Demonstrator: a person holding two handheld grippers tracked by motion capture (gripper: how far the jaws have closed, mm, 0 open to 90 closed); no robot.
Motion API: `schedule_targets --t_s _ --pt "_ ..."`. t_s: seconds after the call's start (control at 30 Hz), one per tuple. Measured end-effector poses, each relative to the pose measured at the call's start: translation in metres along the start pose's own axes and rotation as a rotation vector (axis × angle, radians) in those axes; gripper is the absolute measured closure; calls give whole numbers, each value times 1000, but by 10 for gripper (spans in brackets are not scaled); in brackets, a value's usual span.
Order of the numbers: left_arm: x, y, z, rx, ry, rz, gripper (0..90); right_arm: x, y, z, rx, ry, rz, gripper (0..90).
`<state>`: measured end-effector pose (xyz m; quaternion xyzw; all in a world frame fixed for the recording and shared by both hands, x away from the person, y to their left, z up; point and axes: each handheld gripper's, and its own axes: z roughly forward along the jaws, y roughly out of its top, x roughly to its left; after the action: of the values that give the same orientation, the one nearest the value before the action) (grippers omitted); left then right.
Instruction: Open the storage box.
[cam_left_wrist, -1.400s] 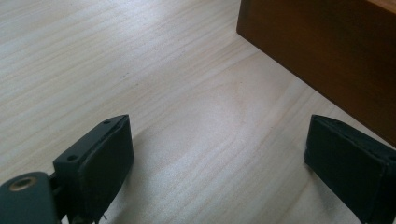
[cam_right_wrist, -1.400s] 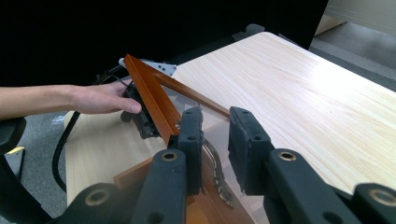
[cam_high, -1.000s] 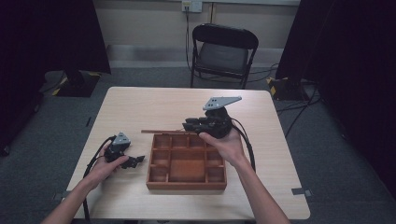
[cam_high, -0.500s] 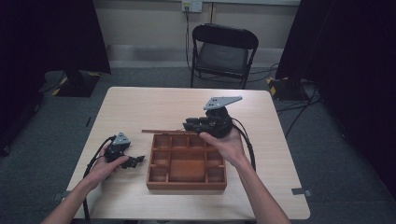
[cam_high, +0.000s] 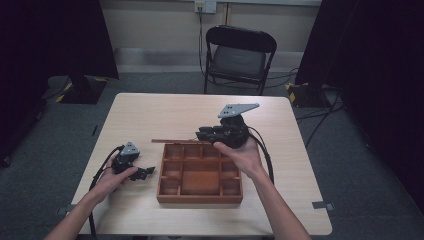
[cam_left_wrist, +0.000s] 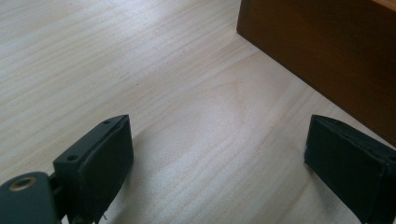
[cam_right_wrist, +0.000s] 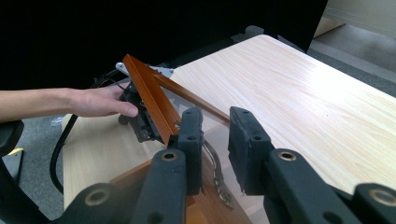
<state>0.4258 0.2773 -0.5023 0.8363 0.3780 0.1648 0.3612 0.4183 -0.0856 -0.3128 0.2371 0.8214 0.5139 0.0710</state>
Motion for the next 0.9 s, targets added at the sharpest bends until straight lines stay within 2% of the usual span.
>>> schedule_targets --t_s 0.9 --pt "0 0 0 0 0 0 75 -2 -2 1 1 8 8 751"
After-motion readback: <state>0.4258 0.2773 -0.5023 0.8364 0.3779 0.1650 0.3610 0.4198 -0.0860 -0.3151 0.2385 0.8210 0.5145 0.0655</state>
